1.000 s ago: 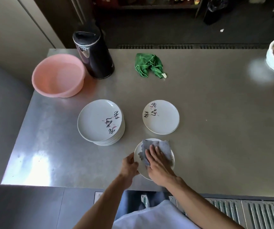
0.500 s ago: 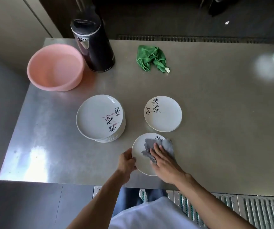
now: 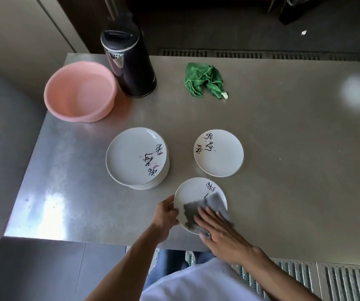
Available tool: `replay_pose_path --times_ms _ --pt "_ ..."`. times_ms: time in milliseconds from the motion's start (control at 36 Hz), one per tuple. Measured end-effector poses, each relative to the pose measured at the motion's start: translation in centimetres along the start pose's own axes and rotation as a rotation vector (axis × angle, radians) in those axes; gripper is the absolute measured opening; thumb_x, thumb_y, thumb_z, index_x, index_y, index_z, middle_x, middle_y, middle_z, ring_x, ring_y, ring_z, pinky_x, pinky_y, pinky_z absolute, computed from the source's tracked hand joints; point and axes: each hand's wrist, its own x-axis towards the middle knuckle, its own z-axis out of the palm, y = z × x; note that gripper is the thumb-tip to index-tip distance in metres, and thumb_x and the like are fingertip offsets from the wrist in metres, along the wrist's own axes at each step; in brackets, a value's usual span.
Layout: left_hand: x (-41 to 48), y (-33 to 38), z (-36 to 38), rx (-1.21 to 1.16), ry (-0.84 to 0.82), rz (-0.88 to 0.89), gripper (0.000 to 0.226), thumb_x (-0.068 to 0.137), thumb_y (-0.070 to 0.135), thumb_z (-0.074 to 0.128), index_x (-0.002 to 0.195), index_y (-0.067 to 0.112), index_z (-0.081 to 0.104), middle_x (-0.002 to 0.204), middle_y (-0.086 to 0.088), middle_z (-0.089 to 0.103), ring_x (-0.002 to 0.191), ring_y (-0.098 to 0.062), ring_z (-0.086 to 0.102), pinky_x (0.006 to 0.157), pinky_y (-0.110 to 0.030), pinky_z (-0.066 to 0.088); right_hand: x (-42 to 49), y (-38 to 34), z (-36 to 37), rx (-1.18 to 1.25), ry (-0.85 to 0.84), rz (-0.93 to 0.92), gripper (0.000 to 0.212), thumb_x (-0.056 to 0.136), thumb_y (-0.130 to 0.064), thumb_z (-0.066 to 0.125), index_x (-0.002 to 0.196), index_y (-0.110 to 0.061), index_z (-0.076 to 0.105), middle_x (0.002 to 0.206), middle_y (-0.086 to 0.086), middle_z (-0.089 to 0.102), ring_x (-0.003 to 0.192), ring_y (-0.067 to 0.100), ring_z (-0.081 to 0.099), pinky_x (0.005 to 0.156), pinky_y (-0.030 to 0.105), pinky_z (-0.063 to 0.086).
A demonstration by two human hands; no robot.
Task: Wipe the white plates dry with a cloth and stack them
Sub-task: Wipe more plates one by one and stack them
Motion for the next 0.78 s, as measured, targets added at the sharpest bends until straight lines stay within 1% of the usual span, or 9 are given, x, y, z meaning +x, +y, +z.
replay_pose_path --times_ms 139,250,306,417,500,556,639,667,778 --pt "-0.6 -0.4 1.1 0.116 -0.081 0.052 0.061 0.088 -0.025 0.029 0.123 0.008 0.066 0.105 -0.022 0.069 0.092 -0.029 0.064 0.092 -0.061 0.054 4.5 -1.7 -0.7 0.135 0.167 0.272 0.058 0.108 -0.042 0.024 0.159 -0.027 0.001 0.162 -0.003 -0.023 0.15 0.018 -0.023 0.123 0.041 -0.012" --pt "-0.8 -0.2 0.8 0.139 -0.055 0.071 0.053 0.089 -0.022 0.035 0.119 0.006 0.068 0.113 -0.03 0.069 0.093 -0.029 0.066 0.092 -0.065 0.053 4.5 -1.5 0.2 -0.014 0.124 0.037 0.057 0.105 -0.049 0.015 0.156 -0.035 -0.007 0.163 -0.006 -0.021 0.15 0.015 -0.025 0.123 0.038 -0.012" --pt "-0.7 -0.4 0.0 0.122 -0.044 0.058 0.056 0.089 -0.022 0.034 0.12 0.008 0.069 0.113 -0.031 0.067 0.092 -0.029 0.063 0.092 -0.063 0.053 4.0 0.0 0.2 -0.069 0.133 0.041 0.057 0.106 -0.048 0.015 0.156 -0.035 -0.009 0.163 -0.006 -0.021 0.15 0.015 -0.023 0.124 0.037 -0.011" --pt "-0.6 -0.6 -0.1 0.107 -0.044 0.051 0.058 0.085 -0.018 0.038 0.121 0.016 0.069 0.1 -0.015 0.069 0.086 -0.023 0.063 0.08 -0.049 0.058 4.5 -0.6 0.2 -0.054 0.21 0.304 0.059 0.107 -0.045 0.018 0.158 -0.029 -0.007 0.162 -0.001 -0.022 0.152 0.023 -0.019 0.124 0.04 -0.009" --pt "-0.9 -0.7 0.5 0.14 -0.061 0.072 0.048 0.072 -0.005 0.049 0.111 0.01 0.071 0.08 0.001 0.067 0.073 -0.013 0.057 0.062 -0.028 0.051 4.6 -3.0 1.2 -0.027 0.146 0.038 0.059 0.105 -0.048 0.015 0.159 -0.028 0.0 0.164 -0.003 -0.015 0.153 0.019 -0.016 0.124 0.036 -0.01" --pt "-1.0 -1.1 0.3 0.153 -0.055 0.066 0.045 0.08 -0.013 0.047 0.112 0.008 0.071 0.077 0.002 0.066 0.071 -0.012 0.056 0.058 -0.025 0.048 4.6 -2.8 0.8 -0.023 0.179 -0.023 0.058 0.105 -0.047 0.015 0.159 -0.027 0.007 0.165 -0.005 -0.005 0.153 0.017 -0.009 0.123 0.032 -0.01" --pt "-0.8 -1.3 0.0 0.145 -0.049 0.034 0.059 0.087 -0.02 0.032 0.118 0.013 0.071 0.081 -0.002 0.067 0.067 -0.01 0.06 0.055 -0.025 0.05 5.3 -1.8 0.0 0.04 0.277 0.339 0.056 0.107 -0.041 0.019 0.159 -0.024 0.007 0.165 -0.002 -0.007 0.154 0.022 -0.008 0.123 0.034 -0.009" --pt "-0.8 -1.3 0.1 0.134 -0.05 0.036 0.059 0.087 -0.02 0.032 0.118 0.013 0.071 0.082 -0.002 0.068 0.068 -0.01 0.061 0.056 -0.026 0.052 5.4 -2.1 0.1 0.058 0.28 0.381 0.056 0.107 -0.04 0.019 0.159 -0.024 0.006 0.164 -0.001 -0.009 0.154 0.024 -0.01 0.123 0.036 -0.009" --pt "-0.6 -1.5 0.7 0.043 0.026 0.044 0.041 0.09 -0.019 0.044 0.105 0.009 0.071 0.088 -0.008 0.069 0.076 -0.016 0.063 0.063 -0.032 0.056 4.6 -3.0 1.1 0.002 0.176 0.037 0.058 0.103 -0.047 0.013 0.158 -0.028 0.013 0.164 -0.008 -0.002 0.154 0.017 -0.007 0.125 0.038 -0.003"
